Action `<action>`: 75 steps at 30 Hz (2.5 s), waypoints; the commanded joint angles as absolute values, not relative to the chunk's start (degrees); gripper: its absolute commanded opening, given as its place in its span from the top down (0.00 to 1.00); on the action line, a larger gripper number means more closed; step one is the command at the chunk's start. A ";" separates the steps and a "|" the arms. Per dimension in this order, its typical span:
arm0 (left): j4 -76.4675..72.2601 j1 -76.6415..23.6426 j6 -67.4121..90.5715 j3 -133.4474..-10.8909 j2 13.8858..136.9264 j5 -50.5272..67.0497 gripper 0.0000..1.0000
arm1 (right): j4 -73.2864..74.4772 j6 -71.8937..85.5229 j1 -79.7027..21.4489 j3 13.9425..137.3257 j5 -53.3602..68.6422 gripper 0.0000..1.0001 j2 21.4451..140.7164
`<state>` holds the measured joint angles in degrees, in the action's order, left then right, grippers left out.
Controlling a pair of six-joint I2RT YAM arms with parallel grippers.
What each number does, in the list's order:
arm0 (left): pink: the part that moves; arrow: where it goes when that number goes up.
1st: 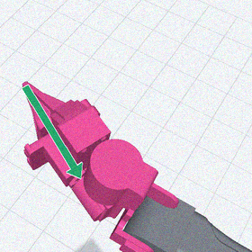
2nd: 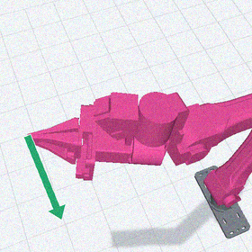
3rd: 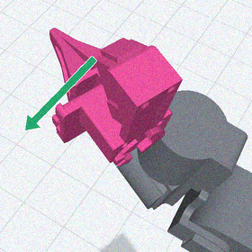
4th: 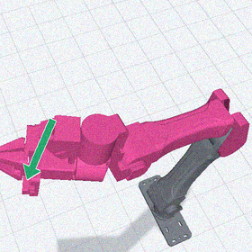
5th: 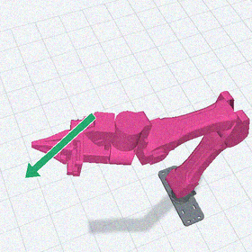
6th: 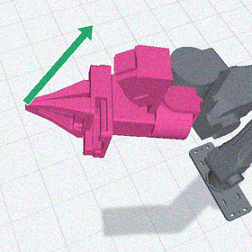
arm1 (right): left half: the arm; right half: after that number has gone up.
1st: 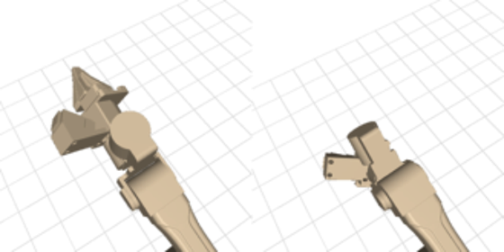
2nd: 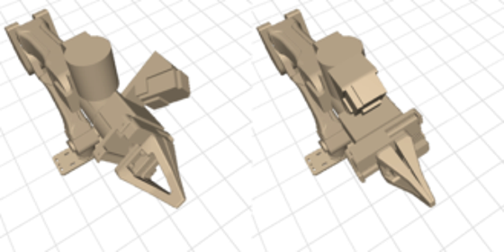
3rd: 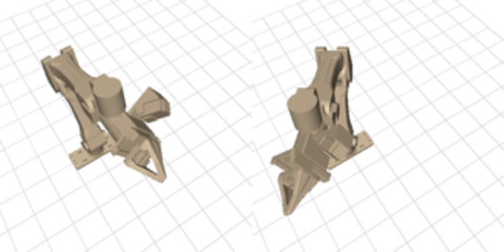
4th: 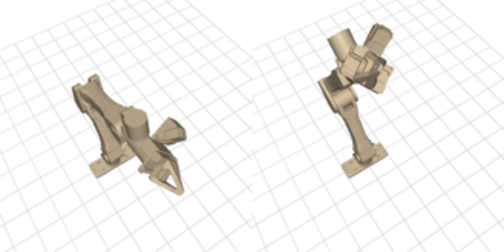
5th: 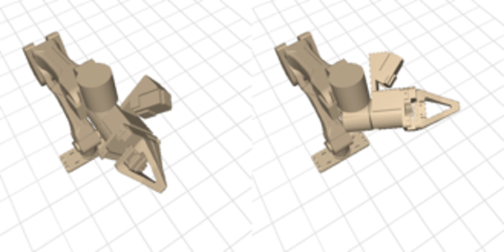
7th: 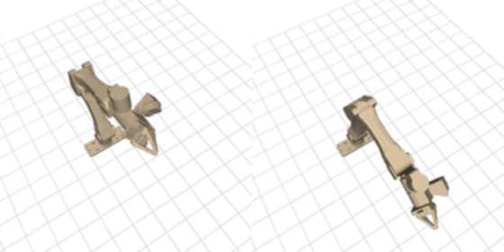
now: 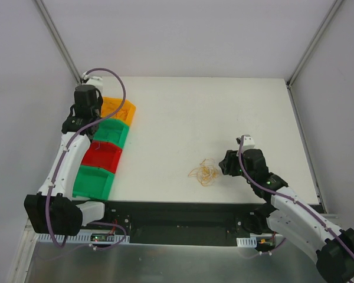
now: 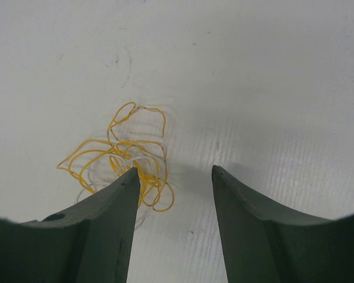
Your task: Untangle the cables
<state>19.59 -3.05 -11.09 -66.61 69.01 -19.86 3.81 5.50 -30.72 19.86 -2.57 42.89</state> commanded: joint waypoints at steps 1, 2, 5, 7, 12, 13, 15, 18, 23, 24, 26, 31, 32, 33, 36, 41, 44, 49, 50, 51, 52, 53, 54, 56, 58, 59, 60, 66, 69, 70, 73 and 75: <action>10.39 -4.13 -23.82 -64.08 68.73 -28.11 1.00 | 1.41 5.80 -30.50 19.95 -2.11 0.45 43.33; 9.33 -4.22 -24.25 -63.64 68.99 -28.82 1.00 | 1.41 5.80 -30.41 19.95 -2.11 0.45 43.33; 5.64 -4.66 -27.75 -62.85 70.04 -31.28 1.00 | 1.49 5.80 -30.41 19.95 -2.11 0.45 43.24; 4.66 -5.45 -31.27 -62.93 71.80 -32.60 1.00 | 1.49 5.80 -30.41 19.86 -2.28 0.45 43.16; 3.61 -8.17 -40.32 -63.11 77.42 -36.90 1.00 | 1.49 5.71 -30.50 19.95 -2.20 0.45 43.42; 2.65 -8.96 -43.13 -62.84 78.74 -38.57 1.00 | 1.49 5.80 -30.41 19.95 -2.20 0.45 43.42; 0.18 -9.84 -47.27 -61.35 80.41 -40.42 1.00 | 1.32 5.80 -30.50 19.86 -2.11 0.45 43.50; -5.60 -9.84 -52.45 -57.93 81.38 -41.39 1.00 | 1.32 5.71 -30.41 19.86 -2.02 0.45 43.50; -20.63 -11.16 -64.84 -50.28 82.96 -46.22 1.00 | 1.14 5.80 -30.41 19.78 -1.85 0.45 43.51; -23.35 -11.25 -66.78 -49.23 83.40 -46.58 1.00 | 1.14 5.80 -30.41 19.78 -1.85 0.45 43.59; -26.01 -11.34 -68.81 -48.34 84.20 -47.11 1.00 | 1.05 5.80 -30.32 19.86 -1.67 0.45 43.68; -14.04 -12.22 -60.78 -51.13 87.00 -38.36 1.00 | 1.06 5.80 -30.24 19.78 -1.58 0.45 43.51; -8.75 -12.13 -56.73 -52.98 87.79 -35.71 1.00 | 1.05 5.80 -30.32 19.78 -1.58 0.45 43.59; -6.27 -12.13 -53.21 -53.78 88.41 -32.90 1.00 | 1.05 5.80 -30.24 19.78 -1.58 0.45 43.59; -2.83 -12.04 -48.88 -54.66 89.73 -26.91 1.00 | 1.06 5.80 -30.15 19.78 -1.76 0.45 43.33; 1.93 -11.26 -44.40 -55.63 92.37 -23.21 1.00 | 1.05 5.80 -30.15 19.86 -1.76 0.45 43.77; 3.51 -9.85 -40.26 -55.99 92.46 -21.36 1.00 | 1.05 5.80 -30.15 19.95 -1.67 0.45 44.03; 4.13 -8.88 -38.50 -56.60 91.67 -21.36 1.00 | 0.97 5.80 -30.15 20.04 -1.58 0.45 44.38; 4.57 -8.35 -37.71 -56.86 91.41 -20.92 1.00 | 0.97 5.80 -30.06 20.13 -1.58 0.45 44.38; 4.92 -7.74 -36.57 -57.13 91.23 -19.96 1.00 | 0.97 5.71 -30.15 20.13 -1.58 0.45 44.38; 5.70 -6.60 -35.08 -57.22 90.97 -18.39 1.00 | 0.97 5.71 -30.06 20.13 -1.58 0.45 44.47; 5.89 -5.81 -34.11 -57.13 90.71 -17.67 1.00 | 0.97 5.80 -30.06 20.13 -1.58 0.44 44.39; 5.98 -5.28 -33.41 -56.95 90.62 -17.32 1.00 | 0.97 5.71 -30.15 20.13 -1.58 0.45 44.38; 6.15 -4.49 -32.70 -56.34 90.62 -16.27 1.00 | 0.97 5.80 -30.15 20.04 -1.50 0.45 44.21; 6.24 -3.69 -31.12 -55.99 90.44 -15.56 1.00 | 0.97 5.71 -30.15 20.04 -1.58 0.44 44.12; 6.15 -3.52 -30.59 -55.90 90.18 -15.47 1.00 | 0.97 5.80 -30.15 20.04 -1.58 0.45 44.21; 6.24 -3.60 -30.24 -55.72 89.83 -15.99 1.00 | 0.97 5.80 -30.06 20.04 -1.50 0.44 44.21; 7.99 -3.87 -22.78 -59.49 84.47 -21.09 0.43 | 0.88 5.80 -30.15 20.13 -1.32 0.45 44.56; 9.66 -3.87 -17.77 -60.99 80.96 -23.02 0.17 | 0.79 5.71 -30.15 20.21 -1.23 0.44 44.82; 9.93 -3.87 -16.01 -61.26 79.29 -24.25 0.15 | 0.70 5.71 -30.06 20.13 -1.32 0.44 44.91; 11.24 -3.87 -8.20 -61.17 75.51 -26.45 0.11 | 0.62 5.71 -30.06 20.21 -1.32 0.44 45.35; 13.00 -3.78 -1.79 -60.56 73.05 -26.80 0.09 | 0.53 5.71 -30.06 20.39 -1.32 0.44 45.70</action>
